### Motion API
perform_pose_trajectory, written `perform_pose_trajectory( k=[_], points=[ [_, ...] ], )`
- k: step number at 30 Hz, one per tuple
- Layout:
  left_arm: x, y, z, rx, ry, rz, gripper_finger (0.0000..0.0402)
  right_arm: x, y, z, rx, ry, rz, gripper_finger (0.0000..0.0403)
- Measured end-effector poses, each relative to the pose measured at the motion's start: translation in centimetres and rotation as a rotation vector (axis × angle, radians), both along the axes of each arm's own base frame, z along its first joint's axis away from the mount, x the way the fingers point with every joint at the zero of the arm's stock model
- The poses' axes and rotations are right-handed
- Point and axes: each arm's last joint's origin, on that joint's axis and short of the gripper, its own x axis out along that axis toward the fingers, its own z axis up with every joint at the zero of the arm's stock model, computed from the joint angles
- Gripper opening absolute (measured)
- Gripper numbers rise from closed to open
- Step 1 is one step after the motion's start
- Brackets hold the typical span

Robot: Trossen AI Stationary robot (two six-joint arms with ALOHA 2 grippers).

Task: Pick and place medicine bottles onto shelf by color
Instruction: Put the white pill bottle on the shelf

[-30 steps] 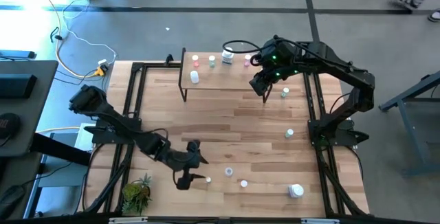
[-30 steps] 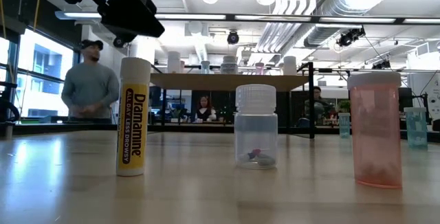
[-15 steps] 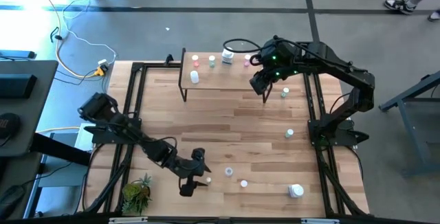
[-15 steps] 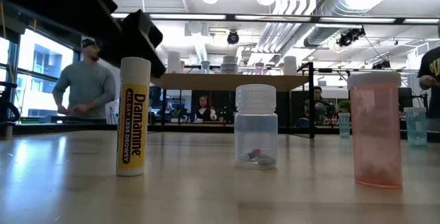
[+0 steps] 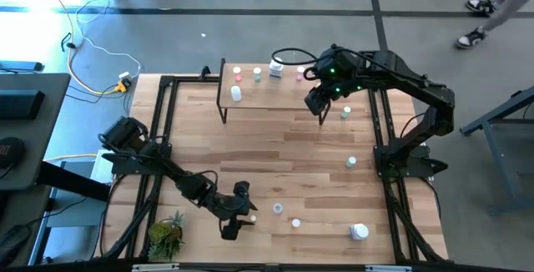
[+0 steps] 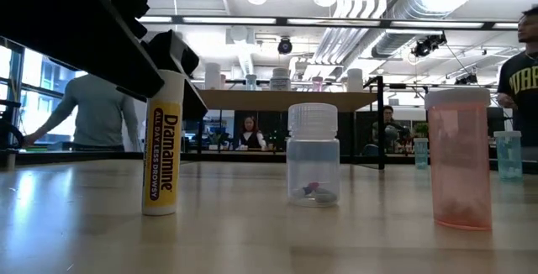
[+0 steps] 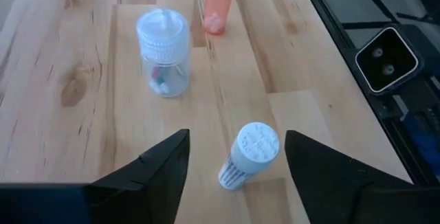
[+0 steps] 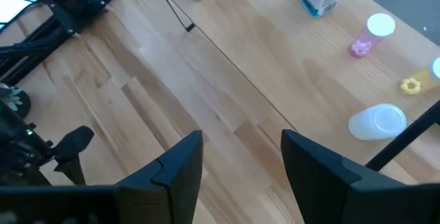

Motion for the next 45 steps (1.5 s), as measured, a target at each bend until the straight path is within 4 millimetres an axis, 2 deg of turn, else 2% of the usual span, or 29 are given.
perform_pose_trajectory(
  k=[11, 18, 34, 45],
  points=[
    [0.0, 0.0, 0.0, 0.01, -0.002, -0.012, 0.0126, -0.2, 0.1, -0.2, 0.018, 0.025, -0.016, 0.0188],
    [0.1, -0.1, 0.1, -0.016, -0.015, -0.009, 0.0089, -0.2, 0.1, -0.2, 0.017, 0.025, -0.016, 0.0188],
    [0.3, 0.3, 0.6, -0.032, -0.049, 0.072, 0.0077, -0.5, 0.1, -0.4, 0.026, 0.06, -0.016, 0.0188],
    [1.5, 4.2, 2.7, -0.049, -0.108, 0.181, 0.0077, -0.7, 0.2, -0.5, 0.029, 0.085, -0.012, 0.0188]
  ],
)
